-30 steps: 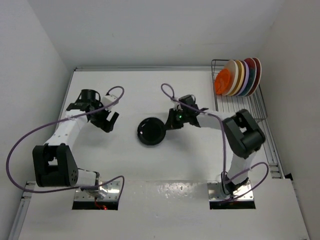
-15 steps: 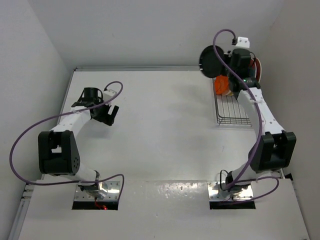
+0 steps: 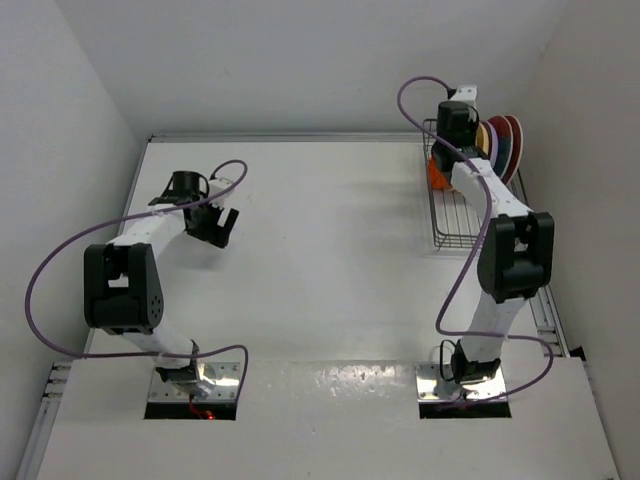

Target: Load the plates into the dish rack

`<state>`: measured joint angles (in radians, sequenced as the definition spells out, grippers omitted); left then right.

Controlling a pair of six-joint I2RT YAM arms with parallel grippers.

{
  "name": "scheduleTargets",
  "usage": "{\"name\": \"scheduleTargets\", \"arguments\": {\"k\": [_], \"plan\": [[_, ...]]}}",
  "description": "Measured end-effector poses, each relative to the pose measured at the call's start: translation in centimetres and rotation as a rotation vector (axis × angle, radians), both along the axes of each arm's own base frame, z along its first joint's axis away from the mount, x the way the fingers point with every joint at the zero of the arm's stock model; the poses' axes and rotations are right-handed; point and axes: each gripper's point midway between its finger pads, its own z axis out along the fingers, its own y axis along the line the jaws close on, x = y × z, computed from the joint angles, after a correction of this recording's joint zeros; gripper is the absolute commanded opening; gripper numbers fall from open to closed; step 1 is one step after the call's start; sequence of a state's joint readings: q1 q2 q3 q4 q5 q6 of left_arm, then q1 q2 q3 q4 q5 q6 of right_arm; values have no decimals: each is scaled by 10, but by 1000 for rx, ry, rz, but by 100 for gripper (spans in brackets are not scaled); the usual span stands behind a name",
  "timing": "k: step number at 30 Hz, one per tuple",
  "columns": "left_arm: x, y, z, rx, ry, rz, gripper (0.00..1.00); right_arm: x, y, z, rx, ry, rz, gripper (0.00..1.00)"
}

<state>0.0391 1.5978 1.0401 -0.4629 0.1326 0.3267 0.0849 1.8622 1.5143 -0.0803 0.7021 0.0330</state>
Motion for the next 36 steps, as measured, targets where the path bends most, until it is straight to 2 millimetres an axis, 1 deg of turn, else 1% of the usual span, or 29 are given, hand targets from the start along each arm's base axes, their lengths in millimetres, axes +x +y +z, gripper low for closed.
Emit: {"name": "scheduleTargets", "arguments": {"k": [5,10,13,18,21,22,23,24,28,32,34,36], "plan": [[-1,1,-5,3,19,2,97,9,8,-26,-60,39,-19,0],[-3,3,-9,5,31,9,97,19,23,-54,-102,83,-10,0],[-3,6,-9,5,31,16,97,20,28,-60,-122,81,-24,0],[-2,7,-9,6,31,20,97,20,31,-61,-137,74,-47,0],[-3,7,-9,5,31,20,97,19,31,-61,-137,69,-58,17],[-3,7,-9,5,31,20,97,17,32,-62,-141,75,-59,31],[-3,7,-9,6,31,20,97,16,33,-63,-139,79,-62,42],[-2,7,-9,6,31,20,97,15,34,-65,-134,81,-64,49],[-3,7,-9,5,31,20,97,10,37,-74,-122,99,-65,50],[-3,7,-9,6,31,20,97,1,38,-83,-119,126,-57,50],[-3,7,-9,6,31,20,97,-2,38,-79,-114,125,-47,50],[-3,7,-8,6,31,20,97,-3,39,-68,-102,103,-37,58]]}}
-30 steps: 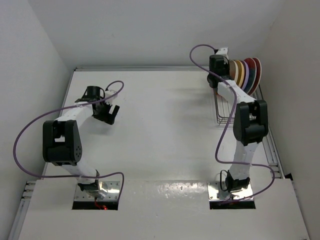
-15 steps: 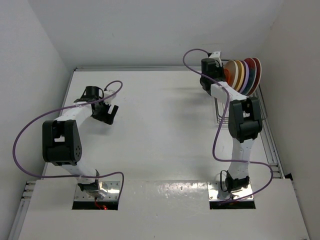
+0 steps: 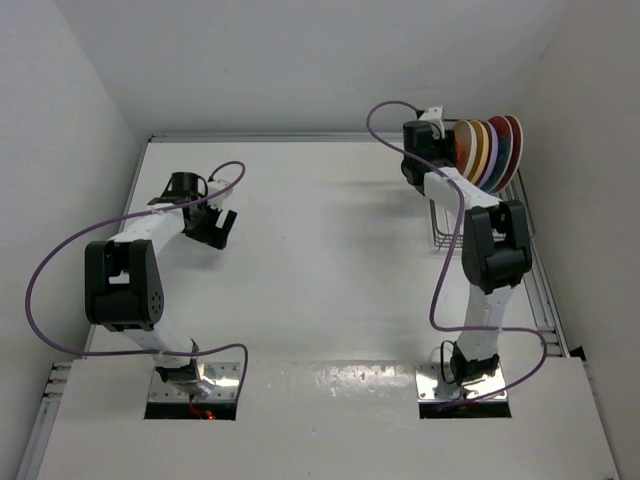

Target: Load the plates into the dish rack

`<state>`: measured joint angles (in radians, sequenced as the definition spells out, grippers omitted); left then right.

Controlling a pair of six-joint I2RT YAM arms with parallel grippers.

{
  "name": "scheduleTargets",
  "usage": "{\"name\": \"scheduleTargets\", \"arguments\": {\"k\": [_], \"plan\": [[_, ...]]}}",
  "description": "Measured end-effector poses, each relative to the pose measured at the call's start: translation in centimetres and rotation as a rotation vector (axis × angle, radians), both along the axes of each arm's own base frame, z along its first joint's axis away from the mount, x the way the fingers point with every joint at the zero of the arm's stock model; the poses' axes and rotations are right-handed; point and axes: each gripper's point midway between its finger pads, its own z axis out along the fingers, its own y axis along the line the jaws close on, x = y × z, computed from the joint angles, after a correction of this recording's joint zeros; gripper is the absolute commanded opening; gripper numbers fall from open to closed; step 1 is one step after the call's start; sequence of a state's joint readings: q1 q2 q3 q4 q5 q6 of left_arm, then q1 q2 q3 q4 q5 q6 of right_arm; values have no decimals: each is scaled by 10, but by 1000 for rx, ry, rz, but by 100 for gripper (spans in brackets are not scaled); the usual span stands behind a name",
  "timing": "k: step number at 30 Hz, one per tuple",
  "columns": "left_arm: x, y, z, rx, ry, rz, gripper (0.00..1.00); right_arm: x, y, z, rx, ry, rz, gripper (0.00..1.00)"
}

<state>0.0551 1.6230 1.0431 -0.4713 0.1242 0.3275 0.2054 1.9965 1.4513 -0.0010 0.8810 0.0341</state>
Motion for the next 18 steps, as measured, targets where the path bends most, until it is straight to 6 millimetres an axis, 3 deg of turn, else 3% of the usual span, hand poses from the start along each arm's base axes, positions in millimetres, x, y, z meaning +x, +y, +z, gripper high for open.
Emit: {"name": "scheduleTargets", "arguments": {"k": [1,5,9,11,13,15,18], "plan": [[0,0,0,0,0,0,97,0,1,9,7,-17,7,62],[-1,0,0,2,3,1,97,-10,5,56,66,-113,48,100],[-1,3,3,13,-3,7,97,-35,17,101,253,-197,193,100],[-1,4,6,21,-10,12,98,-60,15,115,368,-231,261,100],[-1,6,10,32,-20,18,98,-94,7,122,466,-268,301,100],[-1,8,14,39,-32,22,98,-131,2,117,531,-286,304,100],[0,9,22,48,-53,26,100,-183,14,82,631,-257,326,100]]}}
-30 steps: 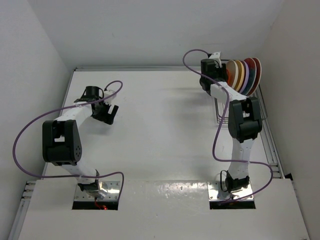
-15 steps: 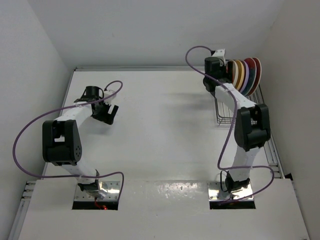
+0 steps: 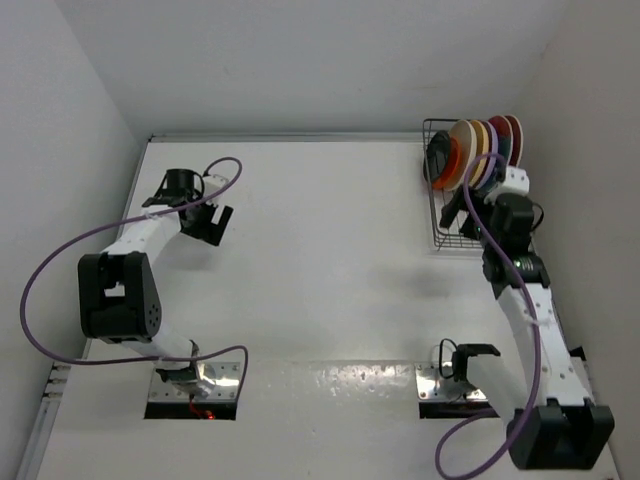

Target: Load the plates into the dish rack

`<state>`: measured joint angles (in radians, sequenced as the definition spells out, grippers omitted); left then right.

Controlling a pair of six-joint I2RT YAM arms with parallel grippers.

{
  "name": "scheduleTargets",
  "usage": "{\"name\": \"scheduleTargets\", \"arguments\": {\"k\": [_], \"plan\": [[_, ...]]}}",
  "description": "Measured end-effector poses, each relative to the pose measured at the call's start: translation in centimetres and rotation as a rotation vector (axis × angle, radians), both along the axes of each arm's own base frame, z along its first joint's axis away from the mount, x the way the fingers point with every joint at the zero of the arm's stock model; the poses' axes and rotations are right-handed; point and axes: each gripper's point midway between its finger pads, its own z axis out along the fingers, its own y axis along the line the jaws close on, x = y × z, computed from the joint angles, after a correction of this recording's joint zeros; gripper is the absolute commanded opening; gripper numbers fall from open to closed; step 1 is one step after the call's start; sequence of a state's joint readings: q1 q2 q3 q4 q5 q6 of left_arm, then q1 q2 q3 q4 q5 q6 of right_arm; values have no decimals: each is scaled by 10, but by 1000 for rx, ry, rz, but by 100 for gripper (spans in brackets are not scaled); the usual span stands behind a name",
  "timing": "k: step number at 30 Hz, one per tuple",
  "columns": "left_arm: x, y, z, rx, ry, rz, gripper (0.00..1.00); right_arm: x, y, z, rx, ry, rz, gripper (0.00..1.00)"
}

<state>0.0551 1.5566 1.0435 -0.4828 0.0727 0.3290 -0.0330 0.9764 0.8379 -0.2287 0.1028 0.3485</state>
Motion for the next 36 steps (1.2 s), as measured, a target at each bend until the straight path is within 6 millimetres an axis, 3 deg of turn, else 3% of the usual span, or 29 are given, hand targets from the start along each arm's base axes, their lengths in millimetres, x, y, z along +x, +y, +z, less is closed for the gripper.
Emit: {"name": "scheduleTargets", "arguments": {"k": [5,7,9,17,27,36], "plan": [[1,3,15,17,-42,7,100,-70,18,-83,148,191,-1,100],[0,4,22,22,-59,8,100,-95,23,-107,201,270,-23,100],[-1,5,31,30,-81,9,100,-113,27,-118,242,314,-43,100],[-18,4,55,52,-132,-4,100,-153,34,-121,324,329,-77,100],[-63,-6,34,37,-65,-34,100,-160,38,-120,345,326,-69,100],[-68,-12,33,25,-61,-56,100,-164,43,-121,362,343,-46,100]]}}
